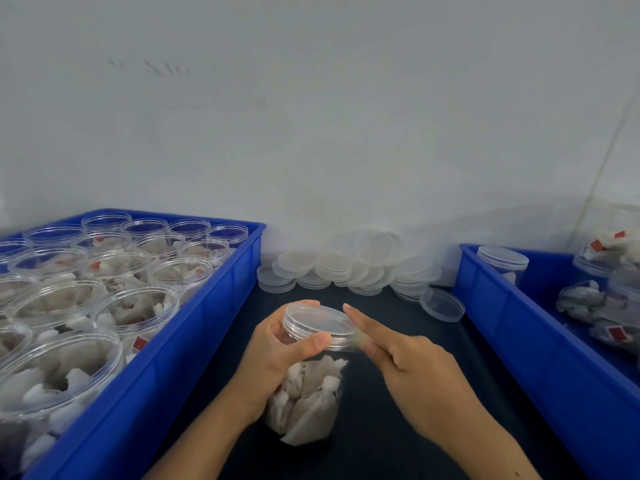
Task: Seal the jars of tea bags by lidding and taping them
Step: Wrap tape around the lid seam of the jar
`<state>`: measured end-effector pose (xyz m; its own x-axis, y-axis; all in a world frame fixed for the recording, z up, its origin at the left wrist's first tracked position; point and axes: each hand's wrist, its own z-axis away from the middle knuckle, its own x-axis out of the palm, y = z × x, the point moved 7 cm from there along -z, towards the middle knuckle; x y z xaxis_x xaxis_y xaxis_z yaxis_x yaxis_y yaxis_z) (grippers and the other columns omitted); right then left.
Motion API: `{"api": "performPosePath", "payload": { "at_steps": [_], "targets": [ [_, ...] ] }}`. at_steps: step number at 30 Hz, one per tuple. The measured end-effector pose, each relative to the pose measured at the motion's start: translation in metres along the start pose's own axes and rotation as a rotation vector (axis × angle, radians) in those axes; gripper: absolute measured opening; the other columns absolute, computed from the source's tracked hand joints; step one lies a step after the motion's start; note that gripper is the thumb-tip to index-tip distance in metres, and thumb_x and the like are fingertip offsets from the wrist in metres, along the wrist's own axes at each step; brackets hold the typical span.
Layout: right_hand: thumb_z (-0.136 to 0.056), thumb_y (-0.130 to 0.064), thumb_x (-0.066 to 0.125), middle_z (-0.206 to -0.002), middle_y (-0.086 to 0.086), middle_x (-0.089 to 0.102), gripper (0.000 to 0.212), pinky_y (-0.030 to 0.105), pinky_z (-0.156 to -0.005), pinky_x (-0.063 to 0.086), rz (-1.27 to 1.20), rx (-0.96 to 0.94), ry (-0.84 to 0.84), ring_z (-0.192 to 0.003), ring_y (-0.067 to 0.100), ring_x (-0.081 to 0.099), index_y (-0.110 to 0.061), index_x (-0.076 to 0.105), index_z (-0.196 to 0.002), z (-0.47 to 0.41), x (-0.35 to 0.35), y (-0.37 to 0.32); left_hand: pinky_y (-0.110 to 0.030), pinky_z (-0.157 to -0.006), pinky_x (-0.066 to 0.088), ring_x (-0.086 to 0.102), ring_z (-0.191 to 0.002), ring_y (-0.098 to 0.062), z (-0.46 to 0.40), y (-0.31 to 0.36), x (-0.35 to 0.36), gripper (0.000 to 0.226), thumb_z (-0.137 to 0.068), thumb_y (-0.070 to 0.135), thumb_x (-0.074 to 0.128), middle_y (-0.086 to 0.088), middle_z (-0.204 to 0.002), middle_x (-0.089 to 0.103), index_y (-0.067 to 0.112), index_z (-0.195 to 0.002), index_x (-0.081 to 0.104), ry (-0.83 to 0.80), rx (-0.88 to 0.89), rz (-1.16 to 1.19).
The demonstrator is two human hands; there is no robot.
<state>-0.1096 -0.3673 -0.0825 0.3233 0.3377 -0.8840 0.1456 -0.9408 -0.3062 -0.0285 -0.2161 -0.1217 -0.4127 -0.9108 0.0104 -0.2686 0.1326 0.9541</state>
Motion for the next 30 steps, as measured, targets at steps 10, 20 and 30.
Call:
{"api": "performPosePath", "payload": {
  "at_steps": [10, 20, 30],
  "targets": [
    [-0.101, -0.048, 0.021, -0.073, -0.023, 0.042, 0.047, 0.018, -0.059, 0.036, 0.079, -0.029, 0.102, -0.067, 0.001, 0.046, -0.063, 0.004, -0.142, -0.003, 0.006, -0.005, -0.02, -0.069, 0.055, 0.071, -0.089, -0.01, -0.002, -0.006, -0.002, 0.085, -0.048, 0.036, 0.083, 0.006, -0.095, 0.074, 0.011, -0.119, 0.043, -0.008, -0.035, 0.154],
    [-0.1, -0.05, 0.017, -0.071, -0.014, 0.043, 0.047, 0.022, -0.065, 0.045, 0.102, 0.08, 0.166, -0.068, 0.004, 0.048, -0.05, 0.02, -0.146, 0.0, 0.008, -0.005, -0.031, -0.09, 0.053, 0.061, -0.106, -0.01, 0.006, 0.002, -0.003, 0.039, -0.086, 0.06, 0.055, 0.001, -0.115, 0.057, 0.027, -0.107, 0.055, 0.156, 0.058, -0.119],
    [-0.101, -0.035, 0.032, -0.123, -0.013, 0.053, 0.065, 0.016, -0.068, 0.03, 0.052, 0.14, 0.105, -0.096, 0.002, 0.051, -0.037, -0.01, -0.152, 0.006, 0.039, -0.019, -0.017, -0.079, 0.045, 0.051, -0.098, 0.004, 0.03, 0.012, 0.008, 0.087, -0.054, 0.084, 0.052, 0.027, -0.11, 0.046, 0.036, -0.125, 0.033, 0.484, 0.104, -0.582]
  ]
}}
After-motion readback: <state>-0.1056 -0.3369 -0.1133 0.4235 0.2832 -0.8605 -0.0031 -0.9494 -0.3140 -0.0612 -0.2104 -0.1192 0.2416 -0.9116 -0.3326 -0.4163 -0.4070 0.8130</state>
